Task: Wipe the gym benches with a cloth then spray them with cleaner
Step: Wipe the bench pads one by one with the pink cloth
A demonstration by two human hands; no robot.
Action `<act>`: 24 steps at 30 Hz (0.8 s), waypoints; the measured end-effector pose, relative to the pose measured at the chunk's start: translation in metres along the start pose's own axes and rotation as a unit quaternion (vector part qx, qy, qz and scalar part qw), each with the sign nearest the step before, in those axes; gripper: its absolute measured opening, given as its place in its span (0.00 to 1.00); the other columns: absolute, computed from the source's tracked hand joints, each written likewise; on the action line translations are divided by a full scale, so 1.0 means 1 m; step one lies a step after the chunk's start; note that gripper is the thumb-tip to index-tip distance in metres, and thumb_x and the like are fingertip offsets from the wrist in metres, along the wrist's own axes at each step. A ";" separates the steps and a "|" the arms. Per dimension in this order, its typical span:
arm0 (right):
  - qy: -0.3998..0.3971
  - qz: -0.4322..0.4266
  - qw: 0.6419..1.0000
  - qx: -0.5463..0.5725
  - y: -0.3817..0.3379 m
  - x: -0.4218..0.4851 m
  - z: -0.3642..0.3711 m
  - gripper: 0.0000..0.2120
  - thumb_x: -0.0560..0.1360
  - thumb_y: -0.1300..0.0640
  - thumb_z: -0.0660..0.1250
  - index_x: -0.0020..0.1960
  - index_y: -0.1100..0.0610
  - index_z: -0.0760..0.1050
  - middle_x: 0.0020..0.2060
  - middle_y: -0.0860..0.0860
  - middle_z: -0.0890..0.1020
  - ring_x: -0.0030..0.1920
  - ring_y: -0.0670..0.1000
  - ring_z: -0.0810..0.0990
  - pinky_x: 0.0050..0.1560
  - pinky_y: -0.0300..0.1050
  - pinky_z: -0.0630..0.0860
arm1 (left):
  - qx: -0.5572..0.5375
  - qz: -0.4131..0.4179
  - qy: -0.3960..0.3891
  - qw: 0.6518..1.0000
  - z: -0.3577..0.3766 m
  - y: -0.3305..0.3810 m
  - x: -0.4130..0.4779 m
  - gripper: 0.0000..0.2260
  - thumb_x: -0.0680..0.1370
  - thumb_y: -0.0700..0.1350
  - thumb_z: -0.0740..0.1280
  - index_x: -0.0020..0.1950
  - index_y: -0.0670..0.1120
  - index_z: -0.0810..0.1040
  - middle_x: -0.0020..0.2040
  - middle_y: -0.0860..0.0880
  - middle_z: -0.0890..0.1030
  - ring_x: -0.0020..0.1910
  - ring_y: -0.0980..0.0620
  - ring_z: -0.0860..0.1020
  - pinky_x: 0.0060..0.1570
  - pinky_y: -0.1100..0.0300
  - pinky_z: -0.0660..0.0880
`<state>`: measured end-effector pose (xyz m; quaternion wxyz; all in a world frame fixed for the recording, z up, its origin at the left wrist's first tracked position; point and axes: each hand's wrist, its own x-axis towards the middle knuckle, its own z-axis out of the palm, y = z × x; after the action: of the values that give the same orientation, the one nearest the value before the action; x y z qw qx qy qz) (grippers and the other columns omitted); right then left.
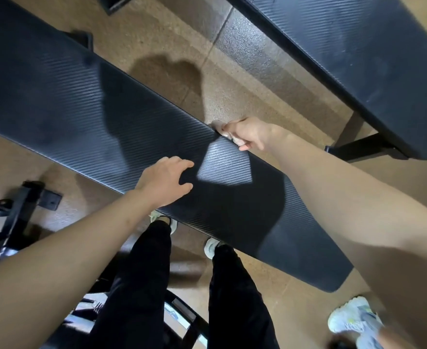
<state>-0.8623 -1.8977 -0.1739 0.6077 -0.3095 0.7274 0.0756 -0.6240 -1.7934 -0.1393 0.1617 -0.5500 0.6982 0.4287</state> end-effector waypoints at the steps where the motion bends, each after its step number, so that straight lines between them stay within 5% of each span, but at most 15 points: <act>1: -0.003 0.001 1.000 0.006 -0.006 0.002 0.005 0.11 0.75 0.46 0.73 0.49 0.53 0.78 0.52 0.48 0.81 0.57 0.52 0.80 0.52 0.48 0.82 | 0.002 -0.011 0.013 1.000 -0.005 -0.008 -0.001 0.26 0.79 0.55 0.68 0.76 0.54 0.70 0.69 0.54 0.75 0.69 0.48 0.70 0.61 0.47 0.74; 5: -0.009 0.012 1.000 0.015 -0.035 0.010 0.023 0.11 0.78 0.50 0.71 0.56 0.55 0.78 0.57 0.51 0.80 0.61 0.54 0.80 0.50 0.48 0.82 | 0.019 -0.055 0.092 0.994 -0.028 -0.047 -0.003 0.24 0.79 0.55 0.68 0.74 0.51 0.72 0.69 0.50 0.76 0.67 0.44 0.71 0.63 0.45 0.72; 11: -0.019 0.033 0.999 0.009 -0.083 0.012 0.039 0.15 0.79 0.52 0.70 0.61 0.58 0.76 0.50 0.51 0.81 0.48 0.50 0.81 0.44 0.47 0.83 | 0.037 -0.149 0.179 0.972 -0.061 -0.108 -0.002 0.30 0.76 0.60 0.69 0.75 0.50 0.70 0.77 0.47 0.67 0.73 0.40 0.64 0.67 0.40 0.67; 16: -0.023 0.063 0.998 -0.010 -0.115 0.020 0.048 0.12 0.78 0.54 0.70 0.58 0.58 0.75 0.50 0.54 0.78 0.51 0.54 0.79 0.44 0.49 0.83 | 0.054 -0.239 0.167 0.955 -0.078 -0.147 0.004 0.39 0.75 0.66 0.66 0.81 0.53 0.57 0.83 0.44 0.51 0.80 0.34 0.50 0.75 0.33 0.56; 21: -0.074 0.083 0.993 -0.045 -0.154 0.035 0.059 0.20 0.76 0.54 0.69 0.67 0.56 0.73 0.61 0.56 0.74 0.64 0.58 0.74 0.34 0.47 0.82 | -0.013 -0.236 0.128 0.963 -0.082 -0.165 0.007 0.42 0.74 0.65 0.69 0.82 0.57 0.51 0.84 0.45 0.44 0.80 0.31 0.46 0.74 0.31 0.60; 24: -0.105 0.091 0.988 -0.070 -0.176 0.034 0.062 0.09 0.77 0.58 0.64 0.56 0.57 0.76 0.43 0.53 0.72 0.51 0.54 0.74 0.31 0.46 0.82 | -0.011 -0.220 0.111 0.969 -0.083 -0.169 0.007 0.45 0.72 0.65 0.70 0.82 0.57 0.50 0.83 0.45 0.43 0.80 0.31 0.46 0.73 0.30 0.61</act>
<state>-0.7169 -2.0203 -0.1746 0.6481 -0.2739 0.6777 0.2136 -0.4525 -1.8669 -0.1671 0.1678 -0.7358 0.5692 0.3263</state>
